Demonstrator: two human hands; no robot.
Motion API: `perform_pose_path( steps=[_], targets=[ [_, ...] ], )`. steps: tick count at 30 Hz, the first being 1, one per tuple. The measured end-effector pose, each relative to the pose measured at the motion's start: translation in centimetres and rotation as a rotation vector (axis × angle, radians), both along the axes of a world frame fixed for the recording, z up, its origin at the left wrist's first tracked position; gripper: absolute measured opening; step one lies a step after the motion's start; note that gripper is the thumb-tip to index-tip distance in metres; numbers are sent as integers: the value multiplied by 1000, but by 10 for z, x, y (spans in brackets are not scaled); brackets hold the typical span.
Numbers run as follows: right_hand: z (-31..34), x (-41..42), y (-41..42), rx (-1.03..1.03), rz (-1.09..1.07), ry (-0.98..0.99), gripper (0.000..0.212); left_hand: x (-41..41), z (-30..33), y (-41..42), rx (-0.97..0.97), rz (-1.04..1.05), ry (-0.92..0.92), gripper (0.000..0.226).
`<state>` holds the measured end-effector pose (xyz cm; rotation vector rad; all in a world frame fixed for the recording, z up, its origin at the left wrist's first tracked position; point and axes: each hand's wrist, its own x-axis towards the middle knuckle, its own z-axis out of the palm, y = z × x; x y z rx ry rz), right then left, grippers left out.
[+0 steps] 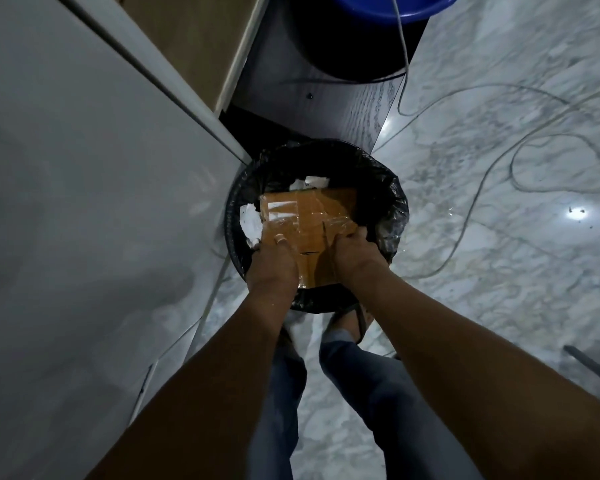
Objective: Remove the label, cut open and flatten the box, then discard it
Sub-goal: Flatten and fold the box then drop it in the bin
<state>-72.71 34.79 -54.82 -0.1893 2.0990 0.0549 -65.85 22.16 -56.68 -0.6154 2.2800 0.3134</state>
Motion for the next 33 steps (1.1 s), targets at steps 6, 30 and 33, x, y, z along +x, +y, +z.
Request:
perform_pose_path(
  steps=[6,30,33],
  targets=[
    [-8,-3,-2,16,64,55,39,-10,0,1,-181,-201,-65,38],
    [83,9,20,-299,-113,259,48,6,87,-14,198,225,320,31],
    [116,16,19,-319,-110,254,50,11,122,-14,200,186,352,32]
  ],
)
